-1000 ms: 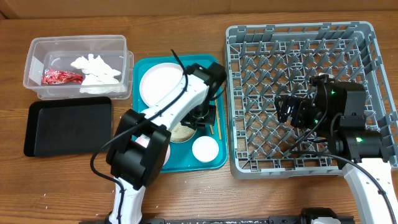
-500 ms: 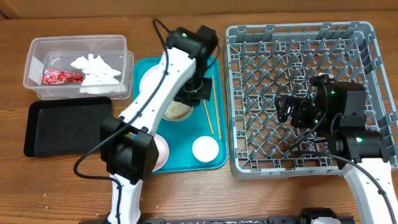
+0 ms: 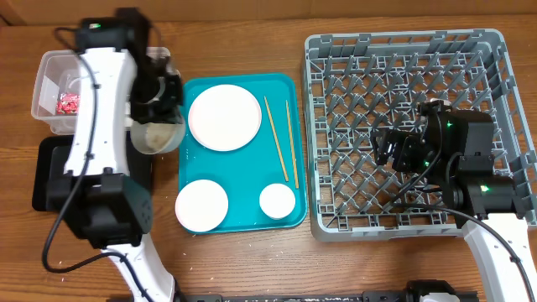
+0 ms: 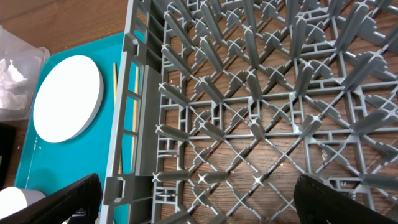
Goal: Sort waste into correct bins and load items into the dishwasher
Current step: 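Carry rice bowl left and tip rice onto the black tray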
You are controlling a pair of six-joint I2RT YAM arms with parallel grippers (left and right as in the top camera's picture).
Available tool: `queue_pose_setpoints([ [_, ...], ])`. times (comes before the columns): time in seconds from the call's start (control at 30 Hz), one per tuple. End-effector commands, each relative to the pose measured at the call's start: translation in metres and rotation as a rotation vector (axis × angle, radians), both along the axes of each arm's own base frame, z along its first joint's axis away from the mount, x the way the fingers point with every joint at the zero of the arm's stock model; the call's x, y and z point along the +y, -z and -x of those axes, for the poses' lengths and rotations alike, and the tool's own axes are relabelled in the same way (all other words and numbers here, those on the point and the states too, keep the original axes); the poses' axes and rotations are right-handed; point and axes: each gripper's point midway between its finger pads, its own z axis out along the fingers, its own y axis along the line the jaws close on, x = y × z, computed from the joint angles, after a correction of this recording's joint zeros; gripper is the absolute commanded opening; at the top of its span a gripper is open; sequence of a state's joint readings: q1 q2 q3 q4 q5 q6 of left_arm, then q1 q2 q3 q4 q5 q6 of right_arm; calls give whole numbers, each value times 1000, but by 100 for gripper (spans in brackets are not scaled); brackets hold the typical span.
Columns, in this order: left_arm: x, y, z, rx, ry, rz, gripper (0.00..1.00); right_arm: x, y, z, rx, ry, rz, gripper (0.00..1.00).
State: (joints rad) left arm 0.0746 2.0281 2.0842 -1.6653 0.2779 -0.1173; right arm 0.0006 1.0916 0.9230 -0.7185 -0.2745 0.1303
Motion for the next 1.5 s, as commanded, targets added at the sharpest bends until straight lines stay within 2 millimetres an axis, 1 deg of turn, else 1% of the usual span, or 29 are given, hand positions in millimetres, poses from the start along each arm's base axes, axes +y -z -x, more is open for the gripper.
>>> queue_pose_setpoints([
  [0.0,13,-12,1,-70,29,130,4,1,-12,-5,-32,-4,-6,100],
  [0.03,22,-10,1,-74,12,158,4,1,-12,-4,-31,-4,-6,100],
  [0.13,38,-2,2,-86,-27,225,4,1,-12,-4,-29,-4,-6,100],
  [0.27,63,16,5,-107,-116,330,4,1,-12,-4,-29,-4,-6,100],
  [0.37,78,27,8,-131,-166,393,4,1,-12,-4,-29,-4,-6,100],
  [0.43,86,29,10,-156,-194,441,4,1,-12,-4,-29,-4,-6,100],
  [0.6,103,20,12,-275,-239,590,4,1,-12,-4,-29,-4,-6,100],
  [0.67,115,13,13,-351,-281,668,4,1,-12,-4,-29,-4,-6,100],
  [0.83,140,4,20,-482,-366,772,4,1,-12,-4,-29,-4,-6,100],
  [1.1,178,-3,35,-662,-544,915,4,1,-12,-4,-30,-4,-6,100],
  [1.2,188,-4,41,-692,-600,940,4,1,-12,-4,-29,-4,-6,100],
  [1.3,197,-9,44,-733,-642,969,4,1,-12,-4,-29,-4,-6,100],
  [1.47,206,-24,41,-807,-682,1031,4,1,-12,-4,-29,-4,-6,100],
])
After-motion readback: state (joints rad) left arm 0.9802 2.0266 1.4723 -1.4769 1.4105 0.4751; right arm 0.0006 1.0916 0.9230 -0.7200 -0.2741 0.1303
